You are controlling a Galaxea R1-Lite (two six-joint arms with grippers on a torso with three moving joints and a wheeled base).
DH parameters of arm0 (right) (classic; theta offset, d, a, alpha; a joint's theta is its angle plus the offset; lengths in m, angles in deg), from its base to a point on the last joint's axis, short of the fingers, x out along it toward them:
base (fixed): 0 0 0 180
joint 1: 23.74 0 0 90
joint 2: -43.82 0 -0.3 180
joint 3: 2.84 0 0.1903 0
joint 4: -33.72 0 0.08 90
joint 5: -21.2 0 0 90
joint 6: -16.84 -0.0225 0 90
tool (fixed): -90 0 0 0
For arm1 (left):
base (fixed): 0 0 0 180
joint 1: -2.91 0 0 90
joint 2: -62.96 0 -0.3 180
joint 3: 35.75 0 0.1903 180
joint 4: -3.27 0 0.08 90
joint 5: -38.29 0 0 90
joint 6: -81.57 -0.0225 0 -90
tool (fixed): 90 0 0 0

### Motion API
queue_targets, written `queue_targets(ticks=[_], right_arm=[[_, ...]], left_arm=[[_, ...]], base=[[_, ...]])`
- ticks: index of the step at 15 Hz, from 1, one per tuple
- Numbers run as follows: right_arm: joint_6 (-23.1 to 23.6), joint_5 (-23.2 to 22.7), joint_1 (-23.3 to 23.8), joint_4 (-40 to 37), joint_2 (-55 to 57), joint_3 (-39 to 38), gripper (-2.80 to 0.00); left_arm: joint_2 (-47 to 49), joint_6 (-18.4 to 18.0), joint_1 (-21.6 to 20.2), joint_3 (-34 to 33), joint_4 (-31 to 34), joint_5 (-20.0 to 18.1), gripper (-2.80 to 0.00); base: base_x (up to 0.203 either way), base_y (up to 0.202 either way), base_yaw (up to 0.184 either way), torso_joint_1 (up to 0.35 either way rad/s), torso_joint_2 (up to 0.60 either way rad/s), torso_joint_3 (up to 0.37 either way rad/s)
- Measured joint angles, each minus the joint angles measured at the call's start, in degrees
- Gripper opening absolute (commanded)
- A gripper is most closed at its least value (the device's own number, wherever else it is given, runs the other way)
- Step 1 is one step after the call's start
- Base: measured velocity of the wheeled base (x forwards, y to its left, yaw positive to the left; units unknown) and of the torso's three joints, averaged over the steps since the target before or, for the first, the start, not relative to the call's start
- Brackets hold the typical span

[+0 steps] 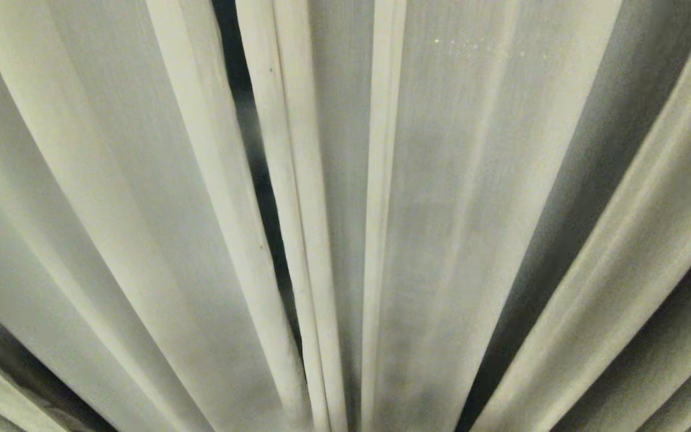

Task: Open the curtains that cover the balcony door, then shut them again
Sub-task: Pull the outer curtains open on both sides

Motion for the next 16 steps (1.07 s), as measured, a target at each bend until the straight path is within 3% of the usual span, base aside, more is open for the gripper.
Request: queue_targets(ticks=[7,10,12,14,15,16], right_arm=[[2.32,1.9,-0.05,-11.18,-22.15,-7.07,0.0],[2.94,2.5,-0.79,-11.45,-28.29,-10.1,0.0],[4.04,4.85,-4.12,-9.86,-30.6,-12.23,0.0],[6.66,8.68,-10.29,-7.34,-31.6,-14.86,0.0],[8.01,11.19,-13.85,-5.49,-31.84,-16.75,-2.8],[9.28,13.64,-16.98,-3.58,-31.97,-18.83,-2.8]], left_arm=[[0.0,0.0,0.0,0.0,-0.02,0.0,-2.8],[0.0,0.0,0.0,0.0,-0.02,0.0,-2.8],[0.0,-0.02,0.0,0.0,0.0,0.0,-2.8],[0.0,0.0,0.0,0.0,-0.01,0.0,-2.8],[0.0,0.0,0.0,0.0,-0.02,0.0,-2.8],[0.0,-0.02,0.0,0.0,-0.02,0.0,-2.8]], base=[[0.0,0.0,0.0,0.0,0.0,0.0],[0.0,0.0,0.0,0.0,0.0,0.0],[0.0,0.0,0.0,0.0,0.0,0.0],[0.0,0.0,0.0,0.0,0.0,0.0],[0.0,0.0,0.0,0.0,0.0,0.0],[0.0,0.0,0.0,0.0,0.0,0.0]])
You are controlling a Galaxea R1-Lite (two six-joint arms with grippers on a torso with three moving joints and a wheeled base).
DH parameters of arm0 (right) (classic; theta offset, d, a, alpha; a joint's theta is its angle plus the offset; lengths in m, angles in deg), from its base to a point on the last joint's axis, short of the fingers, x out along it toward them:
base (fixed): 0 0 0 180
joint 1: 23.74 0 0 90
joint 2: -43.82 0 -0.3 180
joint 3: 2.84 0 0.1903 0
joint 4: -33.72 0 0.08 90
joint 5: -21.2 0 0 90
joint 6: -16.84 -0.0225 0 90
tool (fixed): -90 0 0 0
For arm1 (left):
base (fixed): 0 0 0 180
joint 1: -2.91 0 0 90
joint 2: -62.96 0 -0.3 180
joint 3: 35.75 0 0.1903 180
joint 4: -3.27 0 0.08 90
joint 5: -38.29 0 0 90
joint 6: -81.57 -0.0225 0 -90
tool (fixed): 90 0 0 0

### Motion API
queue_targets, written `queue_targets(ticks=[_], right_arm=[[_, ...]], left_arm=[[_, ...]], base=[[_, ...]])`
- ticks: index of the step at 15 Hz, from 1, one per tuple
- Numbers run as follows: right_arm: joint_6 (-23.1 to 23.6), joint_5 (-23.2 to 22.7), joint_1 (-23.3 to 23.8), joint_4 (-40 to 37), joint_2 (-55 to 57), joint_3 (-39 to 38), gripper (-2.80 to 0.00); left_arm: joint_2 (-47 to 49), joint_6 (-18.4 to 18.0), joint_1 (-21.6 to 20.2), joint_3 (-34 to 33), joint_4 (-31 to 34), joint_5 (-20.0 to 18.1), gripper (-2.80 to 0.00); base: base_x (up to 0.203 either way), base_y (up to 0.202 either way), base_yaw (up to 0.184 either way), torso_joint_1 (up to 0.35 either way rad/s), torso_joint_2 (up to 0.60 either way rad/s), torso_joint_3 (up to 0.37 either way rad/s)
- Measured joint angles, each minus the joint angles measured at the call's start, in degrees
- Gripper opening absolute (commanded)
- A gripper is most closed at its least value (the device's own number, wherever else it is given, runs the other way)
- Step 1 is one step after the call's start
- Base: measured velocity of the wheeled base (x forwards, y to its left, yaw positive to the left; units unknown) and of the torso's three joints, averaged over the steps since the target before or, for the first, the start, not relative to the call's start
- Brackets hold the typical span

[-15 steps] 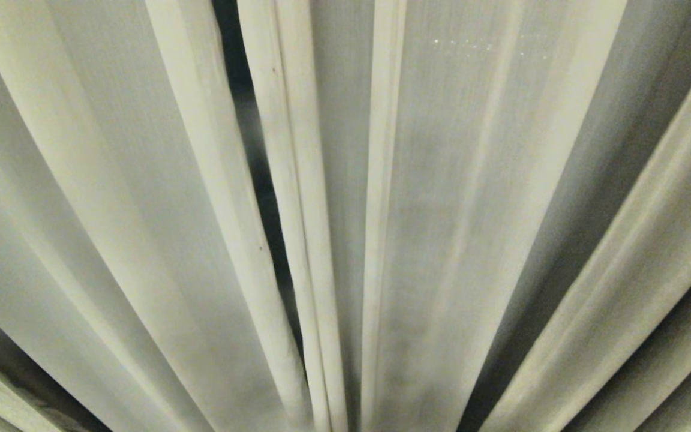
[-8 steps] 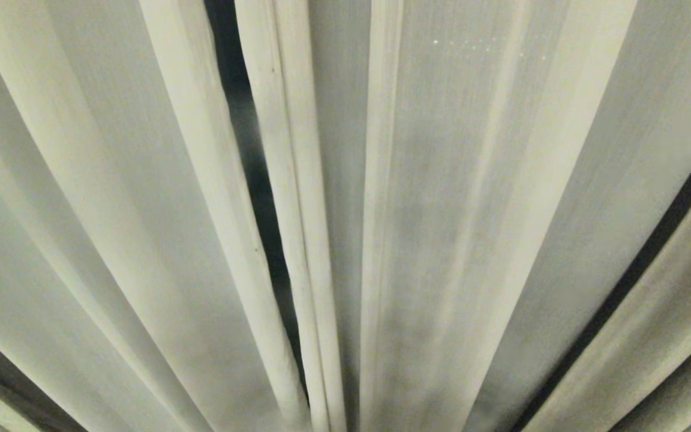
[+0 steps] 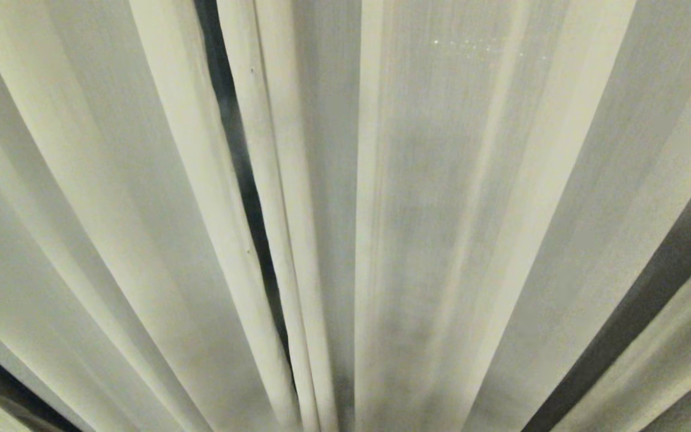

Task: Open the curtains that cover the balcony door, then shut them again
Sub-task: Pull the outer curtains open on both sides

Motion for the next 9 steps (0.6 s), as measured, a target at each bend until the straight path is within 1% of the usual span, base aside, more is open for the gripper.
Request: queue_targets(ticks=[1,4,6,9], right_arm=[[0.9,1.49,-2.53,1.7,-0.06,-1.54,-2.8],[1.4,2.19,-8.26,3.66,0.45,-4.07,-2.8],[1.27,2.2,-10.27,3.6,0.99,-5.69,-2.8],[1.08,2.05,-11.73,3.71,1.54,-9.34,-2.8]], left_arm=[[0.0,0.05,-0.02,0.0,0.0,0.0,-2.8],[0.0,0.0,-0.02,0.0,0.02,0.0,-2.8],[0.0,0.02,-0.02,0.0,0.0,0.0,-2.8],[0.0,0.02,0.0,0.0,0.01,0.0,-2.8]], base=[[0.0,0.0,0.0,0.0,0.0,0.0],[0.0,0.0,0.0,0.0,0.0,0.0],[0.0,0.0,0.0,0.0,0.0,0.0],[0.0,0.0,0.0,0.0,0.0,0.0]])
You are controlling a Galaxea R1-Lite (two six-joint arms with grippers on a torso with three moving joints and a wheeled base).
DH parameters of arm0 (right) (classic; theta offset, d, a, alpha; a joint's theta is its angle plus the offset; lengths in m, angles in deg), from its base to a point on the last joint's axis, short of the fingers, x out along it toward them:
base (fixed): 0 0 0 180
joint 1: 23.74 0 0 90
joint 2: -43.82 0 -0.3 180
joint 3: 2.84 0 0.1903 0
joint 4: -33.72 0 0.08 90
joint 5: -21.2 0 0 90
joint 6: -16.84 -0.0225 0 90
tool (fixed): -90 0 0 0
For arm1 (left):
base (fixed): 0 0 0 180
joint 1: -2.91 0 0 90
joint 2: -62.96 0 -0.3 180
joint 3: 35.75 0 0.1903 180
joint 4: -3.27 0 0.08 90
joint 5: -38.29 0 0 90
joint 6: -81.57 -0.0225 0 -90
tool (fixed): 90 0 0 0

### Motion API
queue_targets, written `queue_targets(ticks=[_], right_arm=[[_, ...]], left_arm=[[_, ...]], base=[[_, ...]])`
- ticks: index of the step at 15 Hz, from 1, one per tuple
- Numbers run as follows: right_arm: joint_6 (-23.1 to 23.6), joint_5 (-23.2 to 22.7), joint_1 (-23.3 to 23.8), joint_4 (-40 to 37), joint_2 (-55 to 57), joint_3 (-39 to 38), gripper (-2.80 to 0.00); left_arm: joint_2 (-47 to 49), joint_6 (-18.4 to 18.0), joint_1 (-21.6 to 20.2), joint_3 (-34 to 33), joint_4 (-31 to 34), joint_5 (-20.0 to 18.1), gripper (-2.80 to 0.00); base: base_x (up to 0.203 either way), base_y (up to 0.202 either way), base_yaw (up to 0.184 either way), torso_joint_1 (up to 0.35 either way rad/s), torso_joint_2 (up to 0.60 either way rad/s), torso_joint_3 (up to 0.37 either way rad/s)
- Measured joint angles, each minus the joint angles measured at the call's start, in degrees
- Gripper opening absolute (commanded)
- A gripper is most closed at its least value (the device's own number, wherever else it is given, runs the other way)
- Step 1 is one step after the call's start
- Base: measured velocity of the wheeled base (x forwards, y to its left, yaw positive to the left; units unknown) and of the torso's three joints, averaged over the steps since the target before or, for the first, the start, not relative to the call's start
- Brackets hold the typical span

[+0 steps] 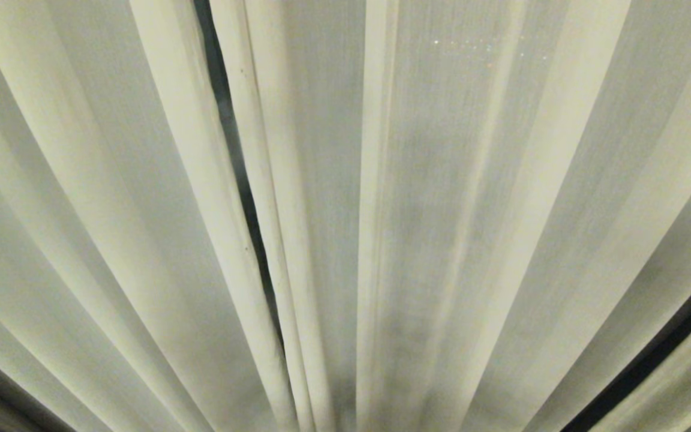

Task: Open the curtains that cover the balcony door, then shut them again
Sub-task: Pull the outer curtains open on both sides

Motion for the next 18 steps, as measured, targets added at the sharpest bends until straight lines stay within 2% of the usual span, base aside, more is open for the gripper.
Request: queue_targets(ticks=[2,6,8,11,15,18], right_arm=[[-1.58,0.02,-1.13,0.72,0.19,-3.16,-2.8],[-4.61,0.43,-3.28,10.81,0.12,-15.01,-2.8],[-5.91,0.67,-5.9,11.81,-0.62,-17.91,-2.8],[-7.27,0.83,-9.23,-1.93,-4.62,-18.71,-2.8],[-8.7,-0.85,-8.53,-21.85,-14.49,-18.84,-2.8],[-9.45,-3.34,-7.34,-25.67,-22.98,-18.86,-2.8]], left_arm=[[0.0,0.0,0.0,0.0,0.01,0.0,-2.8],[0.0,0.02,0.0,0.0,-0.01,0.0,-2.8],[0.0,-0.02,0.0,0.0,0.01,0.0,-2.8],[0.0,0.0,0.02,0.0,0.0,-0.01,-2.8],[0.0,0.02,-0.02,0.0,-0.01,0.0,-2.8],[0.0,0.02,-0.02,0.0,0.01,0.0,-2.8]], base=[[0.0,0.0,0.0,0.0,0.0,0.0],[0.0,0.0,0.0,0.0,0.0,0.0],[0.0,0.0,0.0,0.0,0.0,0.0],[0.0,0.0,0.0,0.0,0.0,0.0],[0.0,0.0,0.0,0.0,0.0,0.0],[0.0,0.0,0.0,0.0,0.0,0.0]])
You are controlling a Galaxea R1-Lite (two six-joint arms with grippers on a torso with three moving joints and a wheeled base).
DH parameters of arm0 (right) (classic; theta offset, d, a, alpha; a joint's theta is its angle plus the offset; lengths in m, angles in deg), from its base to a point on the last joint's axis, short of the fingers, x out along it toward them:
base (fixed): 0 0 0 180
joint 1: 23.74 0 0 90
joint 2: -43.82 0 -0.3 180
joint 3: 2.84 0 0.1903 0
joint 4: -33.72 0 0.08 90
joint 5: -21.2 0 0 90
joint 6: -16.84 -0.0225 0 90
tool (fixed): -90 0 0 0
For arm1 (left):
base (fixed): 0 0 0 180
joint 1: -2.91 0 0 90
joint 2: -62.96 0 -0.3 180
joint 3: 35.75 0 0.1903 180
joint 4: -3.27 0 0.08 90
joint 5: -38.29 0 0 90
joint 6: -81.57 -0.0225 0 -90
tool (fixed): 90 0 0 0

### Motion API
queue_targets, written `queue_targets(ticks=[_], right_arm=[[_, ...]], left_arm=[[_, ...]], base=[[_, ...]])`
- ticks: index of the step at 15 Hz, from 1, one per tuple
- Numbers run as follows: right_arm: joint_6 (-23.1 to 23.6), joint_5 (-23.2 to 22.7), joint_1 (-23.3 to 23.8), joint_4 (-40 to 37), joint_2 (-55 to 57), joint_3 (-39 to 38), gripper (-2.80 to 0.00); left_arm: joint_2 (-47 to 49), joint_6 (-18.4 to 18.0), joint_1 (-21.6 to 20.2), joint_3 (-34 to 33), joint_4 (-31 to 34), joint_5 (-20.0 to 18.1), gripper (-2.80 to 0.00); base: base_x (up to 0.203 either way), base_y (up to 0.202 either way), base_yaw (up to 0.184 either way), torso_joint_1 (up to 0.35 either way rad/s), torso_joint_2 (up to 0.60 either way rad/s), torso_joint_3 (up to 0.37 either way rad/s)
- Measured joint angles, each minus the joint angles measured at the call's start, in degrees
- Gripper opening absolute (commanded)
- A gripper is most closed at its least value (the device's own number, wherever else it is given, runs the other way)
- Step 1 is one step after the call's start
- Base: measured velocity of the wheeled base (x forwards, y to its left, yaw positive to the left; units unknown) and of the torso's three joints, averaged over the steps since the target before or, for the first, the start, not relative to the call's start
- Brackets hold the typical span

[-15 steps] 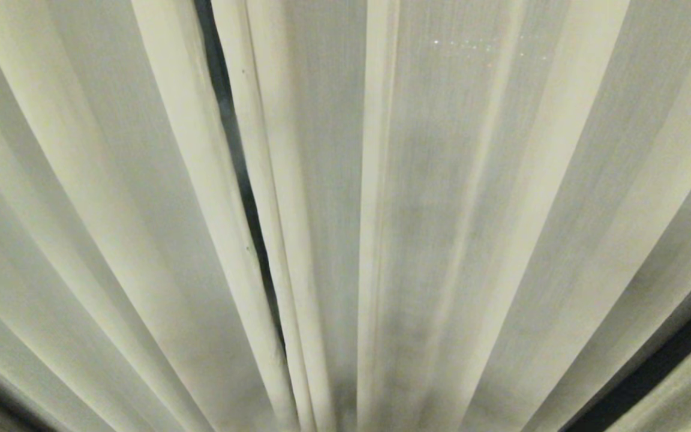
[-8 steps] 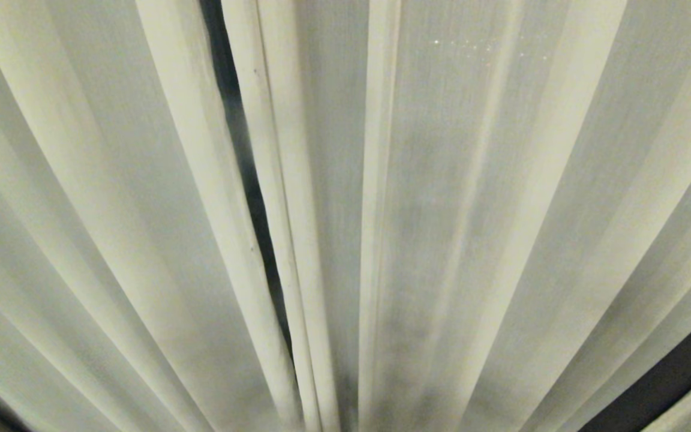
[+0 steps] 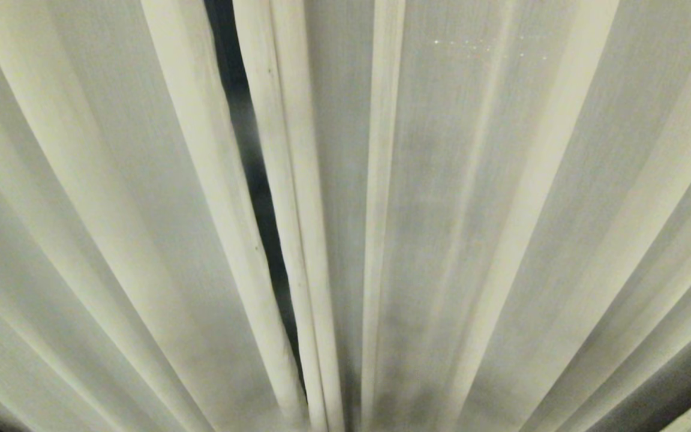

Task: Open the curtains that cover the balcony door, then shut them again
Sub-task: Pull the outer curtains open on both sides

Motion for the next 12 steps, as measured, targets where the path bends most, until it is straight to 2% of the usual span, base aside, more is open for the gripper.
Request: queue_targets(ticks=[4,12], right_arm=[[-1.22,-0.34,0.32,-0.34,-5.04,0.0,-2.8],[-1.22,-0.34,0.34,-0.34,-6.23,0.0,-2.8]], left_arm=[[0.0,0.05,0.02,0.0,-0.01,0.0,-2.8],[0.0,0.04,0.02,0.0,0.0,0.0,-2.8]], base=[[0.0,0.0,0.0,0.0,0.0,0.0],[0.0,0.0,0.0,0.0,0.0,0.0]])
